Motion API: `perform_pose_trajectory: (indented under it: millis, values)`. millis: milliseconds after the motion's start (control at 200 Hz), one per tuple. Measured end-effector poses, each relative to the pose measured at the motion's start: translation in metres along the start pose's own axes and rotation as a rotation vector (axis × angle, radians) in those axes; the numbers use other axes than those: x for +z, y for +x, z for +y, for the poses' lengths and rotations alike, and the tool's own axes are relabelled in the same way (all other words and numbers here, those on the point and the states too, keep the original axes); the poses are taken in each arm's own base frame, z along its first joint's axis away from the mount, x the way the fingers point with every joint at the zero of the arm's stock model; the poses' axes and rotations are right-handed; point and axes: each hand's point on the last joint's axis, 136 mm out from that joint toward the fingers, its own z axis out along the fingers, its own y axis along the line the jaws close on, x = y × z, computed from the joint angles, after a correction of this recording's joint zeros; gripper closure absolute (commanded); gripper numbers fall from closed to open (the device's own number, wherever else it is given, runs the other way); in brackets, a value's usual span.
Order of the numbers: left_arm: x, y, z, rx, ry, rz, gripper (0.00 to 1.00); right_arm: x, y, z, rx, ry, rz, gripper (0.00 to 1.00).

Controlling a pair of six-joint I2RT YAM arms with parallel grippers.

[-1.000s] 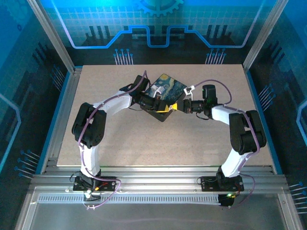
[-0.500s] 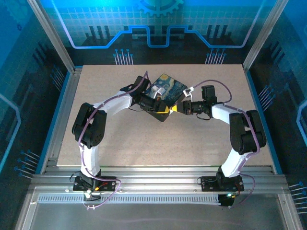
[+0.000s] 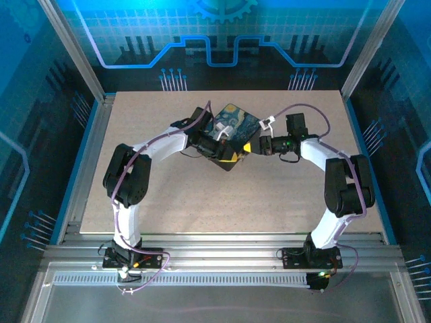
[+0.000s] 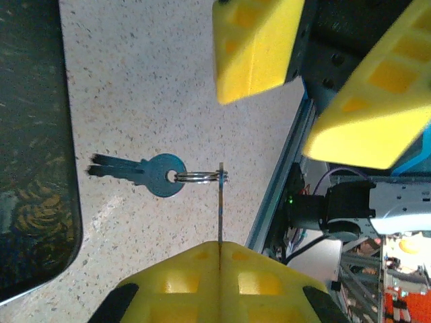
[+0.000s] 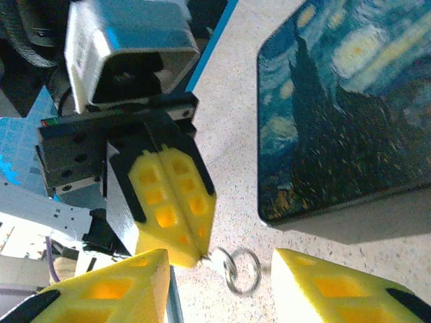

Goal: Unlock a padlock with a key

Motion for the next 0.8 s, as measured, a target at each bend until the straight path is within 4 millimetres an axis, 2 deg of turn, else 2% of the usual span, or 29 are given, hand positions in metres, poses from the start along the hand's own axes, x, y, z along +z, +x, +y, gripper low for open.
perform_pose_trajectory:
  millis: [100,180,335,425,585,800]
  values:
    - [0.001,0.0,-0.004,0.013,0.003,0.008,1.0,0.002,-0.004,0.008,-0.039,-0.016,0.018,0.54]
    - [0.002,0.001,-0.006,0.017,0.006,0.012,1.0,0.004,-0.003,0.006,-0.046,-0.022,0.032,0.54]
    - [0.002,0.002,-0.006,0.023,0.007,0.015,1.0,0.009,0.008,-0.002,-0.016,-0.033,0.068,0.55]
    - [0.002,0.003,-0.007,0.027,0.012,0.018,1.0,0.013,0.015,-0.001,-0.014,-0.049,0.087,0.57]
    - [0.002,0.003,-0.009,0.029,0.022,0.02,1.0,0.017,0.021,0.007,-0.026,-0.085,0.108,0.63]
    - [0.002,0.004,-0.012,0.028,0.043,0.025,1.0,0.017,0.025,0.012,-0.047,-0.118,0.112,0.82]
